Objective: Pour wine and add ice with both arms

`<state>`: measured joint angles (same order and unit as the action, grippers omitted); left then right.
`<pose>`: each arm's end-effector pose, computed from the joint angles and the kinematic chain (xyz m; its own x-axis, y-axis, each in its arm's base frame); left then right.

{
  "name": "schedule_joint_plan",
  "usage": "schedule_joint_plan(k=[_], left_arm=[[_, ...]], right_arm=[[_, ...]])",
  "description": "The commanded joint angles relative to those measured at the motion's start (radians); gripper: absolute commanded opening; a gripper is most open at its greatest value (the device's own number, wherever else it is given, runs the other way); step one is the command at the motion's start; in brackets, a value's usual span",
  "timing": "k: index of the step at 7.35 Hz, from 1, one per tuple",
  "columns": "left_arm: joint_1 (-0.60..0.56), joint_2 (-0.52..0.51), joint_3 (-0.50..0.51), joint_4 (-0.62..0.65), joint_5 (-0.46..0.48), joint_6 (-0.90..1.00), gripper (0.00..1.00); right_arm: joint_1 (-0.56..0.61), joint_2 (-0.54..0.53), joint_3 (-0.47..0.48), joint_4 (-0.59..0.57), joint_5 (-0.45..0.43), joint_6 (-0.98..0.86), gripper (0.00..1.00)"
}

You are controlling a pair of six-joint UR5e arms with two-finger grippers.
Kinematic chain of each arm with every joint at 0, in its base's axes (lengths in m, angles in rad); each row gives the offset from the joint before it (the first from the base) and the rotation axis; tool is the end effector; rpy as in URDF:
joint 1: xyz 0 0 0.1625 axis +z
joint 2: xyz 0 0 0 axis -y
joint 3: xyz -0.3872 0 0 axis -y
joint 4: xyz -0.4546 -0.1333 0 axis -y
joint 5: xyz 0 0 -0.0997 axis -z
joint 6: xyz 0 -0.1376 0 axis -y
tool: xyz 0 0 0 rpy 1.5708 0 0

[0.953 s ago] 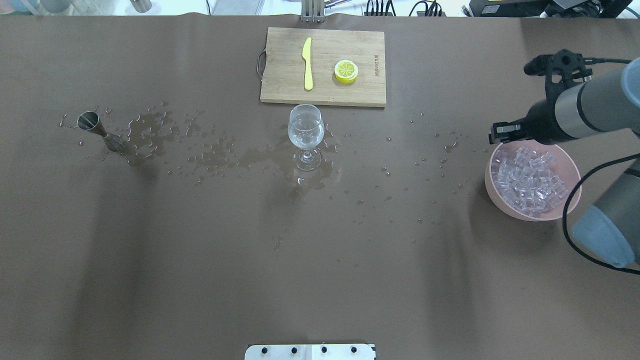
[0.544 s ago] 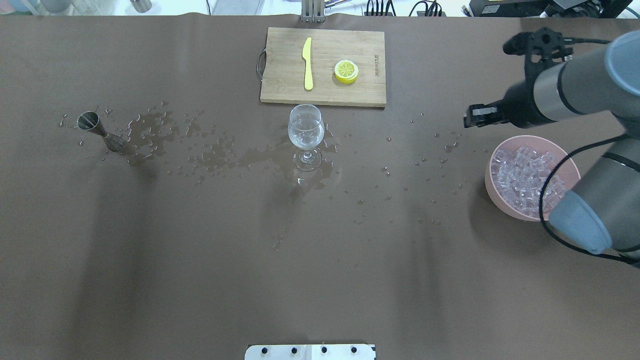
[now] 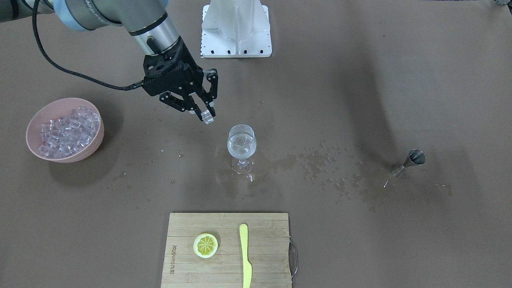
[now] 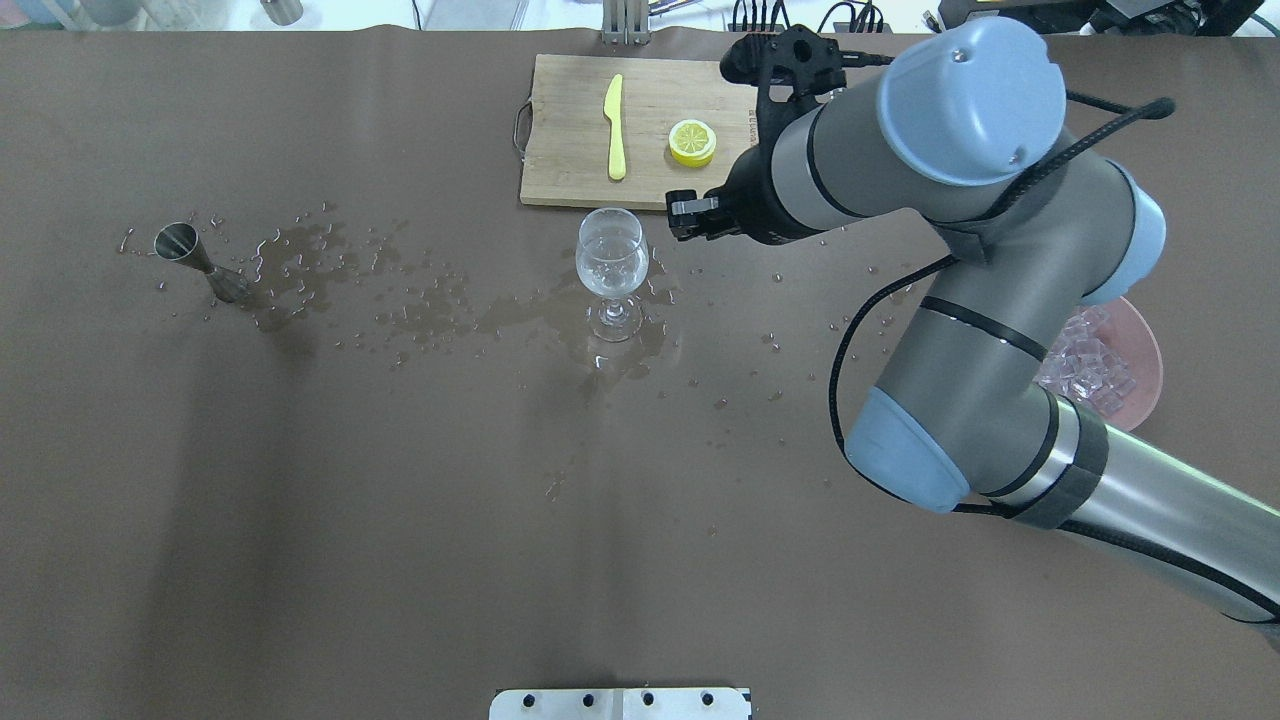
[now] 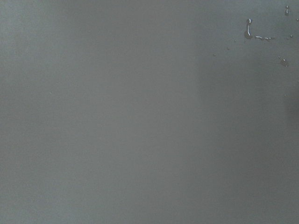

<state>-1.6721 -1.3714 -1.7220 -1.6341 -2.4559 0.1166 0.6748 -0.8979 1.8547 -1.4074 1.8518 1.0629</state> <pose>-0.0750 -0.4732 0.6495 0.6386 0.0637 -0.7669 0.0270 0.9941 0.1050 -0.4603 -0.4902 0.0616 0.4943 -0.2030 0.8453 -0.1888 0.9241 0.3323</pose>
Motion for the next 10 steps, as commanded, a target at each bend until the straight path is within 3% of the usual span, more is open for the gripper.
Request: schedule_joint_plan(k=[1, 6, 8, 10], left_arm=[[-0.001, 0.0, 0.001, 0.0, 0.0, 0.0, 0.98], [0.0, 0.0, 0.008, 0.0, -0.002, 0.0, 0.98], [0.0, 0.0, 0.012, -0.001, -0.002, 0.0, 0.98], [0.0, 0.0, 0.012, -0.001, -0.002, 0.0, 0.98]], right_arm=[[-0.046, 0.097, -0.023, -0.193, -0.086, 0.006, 0.0], [-0.069, 0.223, -0.132, -0.34, -0.132, 0.003, 0.0], [-0.072, 0.24, -0.147, -0.354, -0.144, 0.002, 0.0], [-0.072, 0.318, -0.24, -0.354, -0.144, -0.001, 0.0]])
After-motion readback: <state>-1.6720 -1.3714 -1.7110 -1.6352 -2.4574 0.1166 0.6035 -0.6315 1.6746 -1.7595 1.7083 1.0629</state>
